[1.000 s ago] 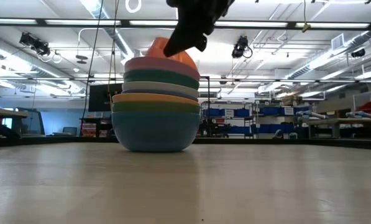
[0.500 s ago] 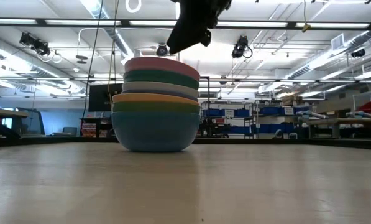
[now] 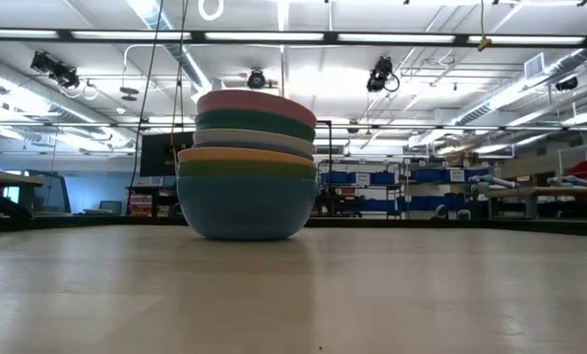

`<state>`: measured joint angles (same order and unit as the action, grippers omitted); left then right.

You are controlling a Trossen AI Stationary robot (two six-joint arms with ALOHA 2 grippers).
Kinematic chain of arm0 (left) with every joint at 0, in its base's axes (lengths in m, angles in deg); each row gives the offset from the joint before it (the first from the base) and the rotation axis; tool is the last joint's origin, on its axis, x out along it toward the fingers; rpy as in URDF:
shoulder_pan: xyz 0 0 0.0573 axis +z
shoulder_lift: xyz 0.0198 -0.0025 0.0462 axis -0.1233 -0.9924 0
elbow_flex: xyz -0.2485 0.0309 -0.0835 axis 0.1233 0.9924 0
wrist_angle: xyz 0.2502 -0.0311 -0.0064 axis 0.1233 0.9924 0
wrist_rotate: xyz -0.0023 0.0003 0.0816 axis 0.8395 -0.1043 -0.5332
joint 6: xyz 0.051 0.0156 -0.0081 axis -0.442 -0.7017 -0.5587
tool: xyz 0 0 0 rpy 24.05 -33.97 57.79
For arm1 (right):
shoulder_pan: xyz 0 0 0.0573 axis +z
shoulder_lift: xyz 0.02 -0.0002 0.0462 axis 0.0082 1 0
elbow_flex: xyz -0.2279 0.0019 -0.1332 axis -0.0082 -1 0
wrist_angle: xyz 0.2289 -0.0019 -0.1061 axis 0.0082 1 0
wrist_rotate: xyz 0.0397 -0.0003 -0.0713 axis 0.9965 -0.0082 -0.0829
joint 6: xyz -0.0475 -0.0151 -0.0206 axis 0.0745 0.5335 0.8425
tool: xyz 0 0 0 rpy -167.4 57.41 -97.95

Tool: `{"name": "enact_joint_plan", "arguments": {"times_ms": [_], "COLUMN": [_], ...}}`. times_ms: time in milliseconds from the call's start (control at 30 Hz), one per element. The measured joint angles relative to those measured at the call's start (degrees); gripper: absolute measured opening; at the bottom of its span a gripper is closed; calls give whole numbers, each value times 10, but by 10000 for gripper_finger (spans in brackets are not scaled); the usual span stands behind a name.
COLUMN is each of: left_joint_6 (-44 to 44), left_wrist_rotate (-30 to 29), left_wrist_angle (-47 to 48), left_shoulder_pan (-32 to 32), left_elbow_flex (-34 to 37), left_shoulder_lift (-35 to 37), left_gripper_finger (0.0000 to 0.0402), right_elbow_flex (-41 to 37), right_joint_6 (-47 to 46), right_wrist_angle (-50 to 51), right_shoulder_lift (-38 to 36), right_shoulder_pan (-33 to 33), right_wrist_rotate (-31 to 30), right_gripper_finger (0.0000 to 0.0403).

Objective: Nest bowls inside each other
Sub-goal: Return to Home Position

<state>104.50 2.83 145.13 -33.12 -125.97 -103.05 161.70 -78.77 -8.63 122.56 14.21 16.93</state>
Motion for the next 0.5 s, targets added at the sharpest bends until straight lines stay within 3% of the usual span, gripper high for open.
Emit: {"name": "enact_joint_plan", "arguments": {"times_ms": [100, 300, 433, 500], "left_joint_6": [-61, -82, -229, -329], "left_wrist_rotate": [0, -21, -56, -18], "left_wrist_angle": [27, 65, -57, -178], "left_shoulder_pan": [-8, -8, -8, -7], "left_elbow_flex": [0, -18, -35, -28], "left_shoulder_lift": [4, 13, 67, 110], "left_gripper_finger": [113, 113, 113, 113], "right_elbow_flex": [0, 0, 0, 0], "right_joint_6": [4, 77, 160, 201], "right_wrist_angle": [-39, -144, -242, -270], "right_shoulder_lift": [-40, -116, -154, -173], "right_shoulder_pan": [34, 112, 148, 154], "right_wrist_rotate": [9, 9, 20, 22], "right_gripper_finger": [107, 107, 108, 107]}}
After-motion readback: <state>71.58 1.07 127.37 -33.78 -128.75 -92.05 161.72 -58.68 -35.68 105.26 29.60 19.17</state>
